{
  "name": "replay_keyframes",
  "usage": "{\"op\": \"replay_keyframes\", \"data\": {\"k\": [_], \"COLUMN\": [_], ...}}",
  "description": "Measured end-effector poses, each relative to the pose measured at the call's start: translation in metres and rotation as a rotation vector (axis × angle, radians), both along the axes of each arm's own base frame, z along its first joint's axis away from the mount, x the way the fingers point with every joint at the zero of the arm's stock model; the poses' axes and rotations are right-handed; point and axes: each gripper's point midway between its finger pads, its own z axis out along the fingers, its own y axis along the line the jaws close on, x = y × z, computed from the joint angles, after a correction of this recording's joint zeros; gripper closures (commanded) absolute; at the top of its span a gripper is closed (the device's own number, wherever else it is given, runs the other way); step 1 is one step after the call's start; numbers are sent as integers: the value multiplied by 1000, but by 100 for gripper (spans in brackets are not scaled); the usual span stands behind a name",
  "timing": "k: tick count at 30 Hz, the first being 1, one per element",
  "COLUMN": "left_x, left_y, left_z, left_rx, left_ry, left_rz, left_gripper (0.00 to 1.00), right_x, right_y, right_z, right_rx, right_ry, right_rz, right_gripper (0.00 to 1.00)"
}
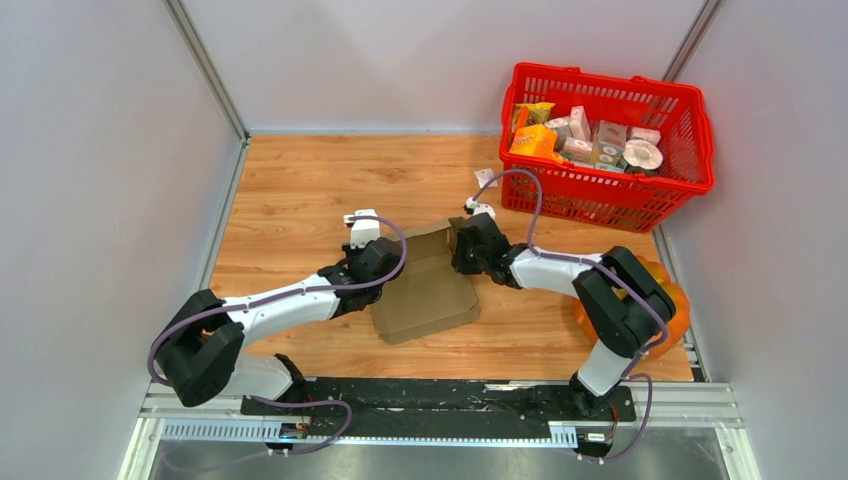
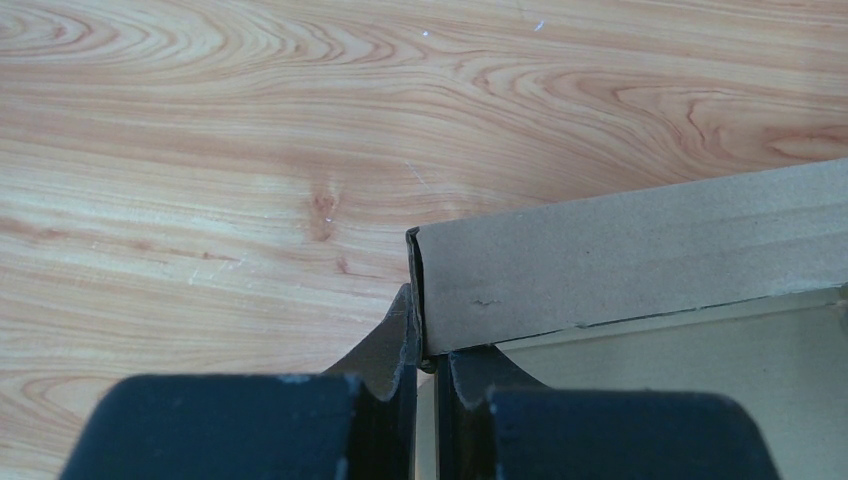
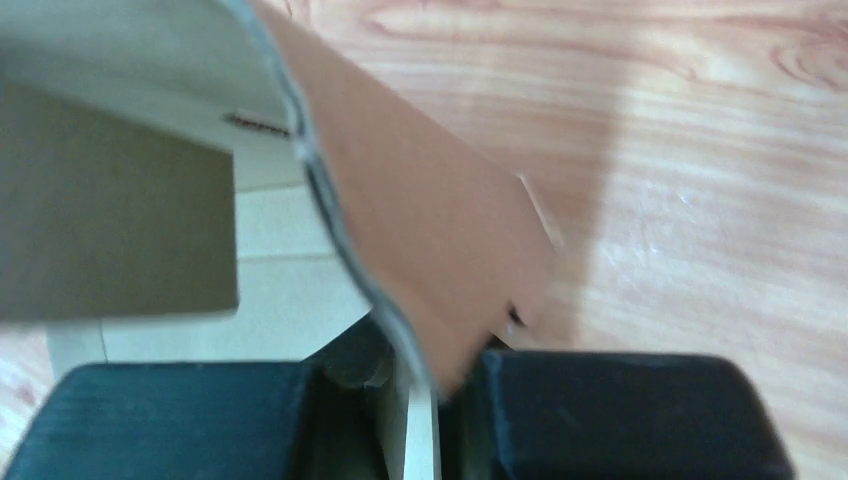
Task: Fold the paper box
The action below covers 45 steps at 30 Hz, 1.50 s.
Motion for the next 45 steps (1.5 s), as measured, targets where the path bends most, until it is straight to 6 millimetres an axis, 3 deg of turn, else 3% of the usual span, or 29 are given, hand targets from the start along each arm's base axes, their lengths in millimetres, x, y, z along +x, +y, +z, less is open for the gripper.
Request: {"op": "replay_keyframes", "data": {"k": [4, 8, 12, 16, 22, 25, 29, 32, 37, 45], "left_x": [0, 0, 0, 0, 0, 0, 0, 0, 0, 0], "left_y": [0, 0, -1, -1, -1, -2, -2, -2, -2, -2], "left_z": [0, 0, 0, 0, 0, 0, 0, 0, 0, 0], "left_rx": [-2, -3, -5, -6, -8, -11, -12, -13, -13, -15], "left_ry": [-1, -2, -3, -2, -2, -2, -2, -2, -2, -5], "left_rz": [0, 0, 0, 0, -1, -4, -4, -4, -4, -7], "left_gripper": [100, 100, 100, 100, 100, 100, 100, 100, 100, 100], "right_x": [-13, -21, -29, -35, -33, -34, -36, -27, -9, 18], "right_y": [-13, -16, -21, -34, -36, -40, -54, -60, -59, -47], "right_z": [18, 33, 19, -9, -8, -8, 0, 14, 29, 22], "right_rx": [-11, 35, 22, -34, -25, -10, -23, -29, -51, -113], "right_ry": [26, 19, 57, 103, 92, 85, 58, 4, -54, -94], "right_rz": [24, 58, 62, 22, -14, -29, -54, -73, -73, -19], "right_gripper": [81, 90, 93, 93, 89, 79, 47, 45, 48, 75]}}
